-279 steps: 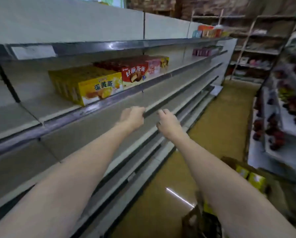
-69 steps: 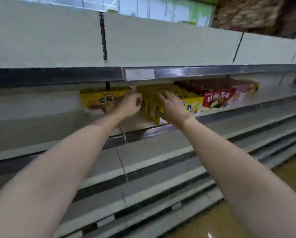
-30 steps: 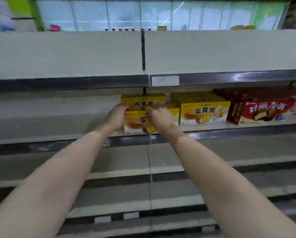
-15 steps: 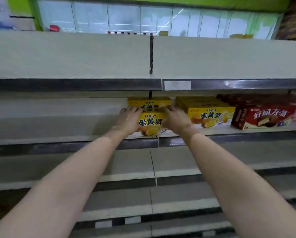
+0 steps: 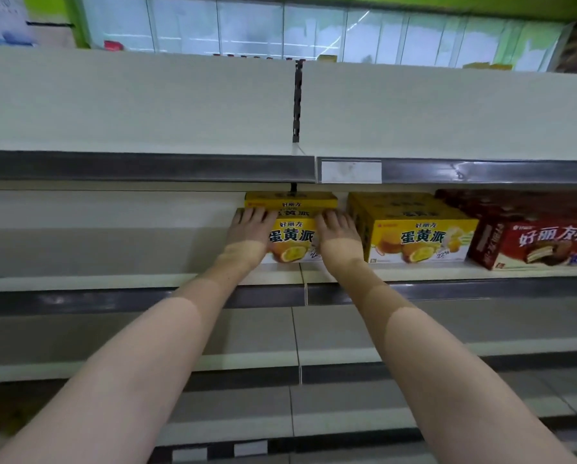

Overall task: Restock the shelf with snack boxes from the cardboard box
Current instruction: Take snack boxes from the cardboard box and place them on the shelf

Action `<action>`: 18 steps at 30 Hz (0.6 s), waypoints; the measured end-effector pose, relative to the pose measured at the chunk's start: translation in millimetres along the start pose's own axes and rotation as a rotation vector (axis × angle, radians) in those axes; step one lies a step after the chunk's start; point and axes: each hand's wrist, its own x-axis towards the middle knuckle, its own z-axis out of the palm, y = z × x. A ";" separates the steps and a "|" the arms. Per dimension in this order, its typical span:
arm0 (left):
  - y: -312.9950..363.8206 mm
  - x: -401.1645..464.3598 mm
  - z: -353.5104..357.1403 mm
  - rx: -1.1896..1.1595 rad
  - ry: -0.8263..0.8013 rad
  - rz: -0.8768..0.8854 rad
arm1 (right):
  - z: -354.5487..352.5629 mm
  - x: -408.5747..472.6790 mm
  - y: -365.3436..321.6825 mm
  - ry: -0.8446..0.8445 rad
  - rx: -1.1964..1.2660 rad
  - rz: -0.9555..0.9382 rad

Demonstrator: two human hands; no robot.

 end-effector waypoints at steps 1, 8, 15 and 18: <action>-0.7 4.4 1.7 -0.006 0.002 -0.006 | 1.8 5.3 1.9 -0.008 0.018 0.002; -2.2 34.1 15.0 -0.026 0.031 -0.024 | 22.5 34.3 12.3 0.042 0.022 -0.010; -4.3 48.1 23.7 -0.042 0.055 -0.042 | 39.8 47.4 26.2 0.119 0.049 -0.080; -3.6 46.9 24.1 -0.036 0.049 -0.057 | 41.6 46.1 26.8 0.103 0.048 -0.087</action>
